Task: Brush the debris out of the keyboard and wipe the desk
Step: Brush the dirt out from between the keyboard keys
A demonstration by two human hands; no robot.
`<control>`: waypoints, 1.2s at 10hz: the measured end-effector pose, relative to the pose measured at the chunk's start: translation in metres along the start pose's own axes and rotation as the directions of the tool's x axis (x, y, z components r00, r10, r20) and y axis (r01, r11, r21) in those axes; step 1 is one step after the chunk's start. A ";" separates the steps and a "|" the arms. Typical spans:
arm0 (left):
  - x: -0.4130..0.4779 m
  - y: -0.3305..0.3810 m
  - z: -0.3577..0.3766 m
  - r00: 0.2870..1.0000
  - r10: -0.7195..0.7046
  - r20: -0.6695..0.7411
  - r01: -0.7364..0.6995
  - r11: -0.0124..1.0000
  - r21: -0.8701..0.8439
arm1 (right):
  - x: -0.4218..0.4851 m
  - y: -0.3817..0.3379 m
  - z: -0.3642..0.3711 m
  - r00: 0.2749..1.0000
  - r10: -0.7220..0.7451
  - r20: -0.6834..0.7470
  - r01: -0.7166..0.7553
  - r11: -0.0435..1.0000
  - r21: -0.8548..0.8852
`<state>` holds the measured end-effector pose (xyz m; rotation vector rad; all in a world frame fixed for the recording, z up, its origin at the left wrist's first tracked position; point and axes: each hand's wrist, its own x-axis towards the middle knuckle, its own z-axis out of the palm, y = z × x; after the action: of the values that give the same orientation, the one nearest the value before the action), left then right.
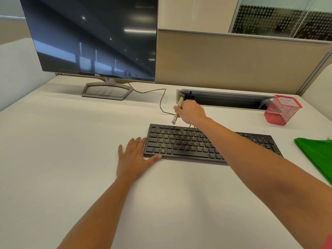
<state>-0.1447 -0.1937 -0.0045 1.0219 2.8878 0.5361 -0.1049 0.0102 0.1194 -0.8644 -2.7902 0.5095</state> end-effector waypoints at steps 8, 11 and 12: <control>0.001 -0.002 0.001 1.000 0.005 -0.010 -0.006 1.000 -0.028 | 0.002 0.002 0.002 0.999 0.042 -0.012 -0.041 0.995 0.096; 0.001 -0.001 0.001 1.000 0.002 -0.004 -0.002 1.000 -0.024 | -0.003 0.001 0.002 0.998 -0.057 0.021 0.060 0.980 -0.190; 0.001 -0.002 0.001 1.000 0.003 -0.004 -0.003 1.000 -0.022 | -0.002 0.002 -0.001 0.998 -0.058 -0.039 0.043 0.949 -0.311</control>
<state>-0.1462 -0.1941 -0.0057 1.0236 2.8773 0.5700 -0.1017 0.0103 0.1199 -0.8452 -2.8835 0.0381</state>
